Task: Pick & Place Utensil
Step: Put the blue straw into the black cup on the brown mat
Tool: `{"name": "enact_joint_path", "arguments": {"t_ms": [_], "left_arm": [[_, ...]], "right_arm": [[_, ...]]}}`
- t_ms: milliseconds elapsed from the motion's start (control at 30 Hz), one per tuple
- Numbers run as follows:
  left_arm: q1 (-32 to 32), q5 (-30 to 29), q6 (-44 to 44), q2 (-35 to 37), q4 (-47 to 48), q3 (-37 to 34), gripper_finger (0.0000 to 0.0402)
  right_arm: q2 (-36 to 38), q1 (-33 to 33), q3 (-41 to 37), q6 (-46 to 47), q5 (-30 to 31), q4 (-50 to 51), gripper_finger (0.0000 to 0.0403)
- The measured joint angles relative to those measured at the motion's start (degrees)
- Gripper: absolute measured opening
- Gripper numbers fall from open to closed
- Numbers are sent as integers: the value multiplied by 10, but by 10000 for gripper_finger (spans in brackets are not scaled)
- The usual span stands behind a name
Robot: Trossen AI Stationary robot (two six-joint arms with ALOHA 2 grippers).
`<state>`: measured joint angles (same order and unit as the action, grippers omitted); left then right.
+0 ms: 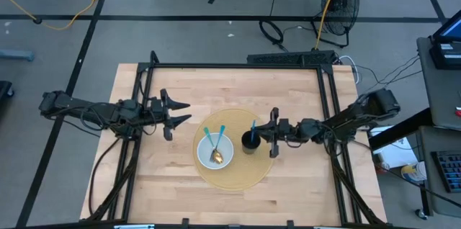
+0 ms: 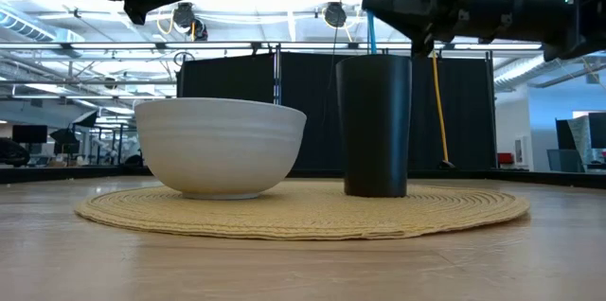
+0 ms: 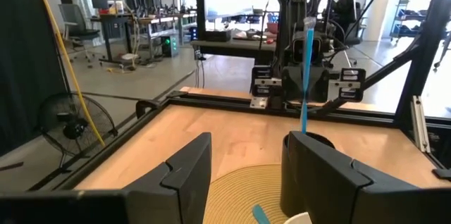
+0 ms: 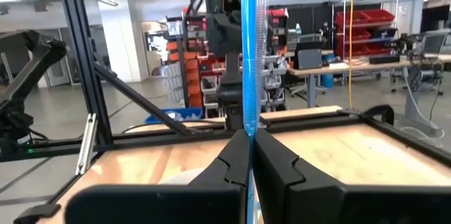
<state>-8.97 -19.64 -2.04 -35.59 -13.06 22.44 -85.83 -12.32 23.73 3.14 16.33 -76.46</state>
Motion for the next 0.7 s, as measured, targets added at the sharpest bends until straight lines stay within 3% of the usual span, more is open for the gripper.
{"name": "enact_joint_path", "arguments": {"t_ms": [433,700], "left_arm": [[0,0,0,0,13,0,191],[0,0,-1,0,13,0,191]], "right_arm": [[-77,0,0,26,1,-51,3],[-81,0,0,22,1,-52,5]]}}
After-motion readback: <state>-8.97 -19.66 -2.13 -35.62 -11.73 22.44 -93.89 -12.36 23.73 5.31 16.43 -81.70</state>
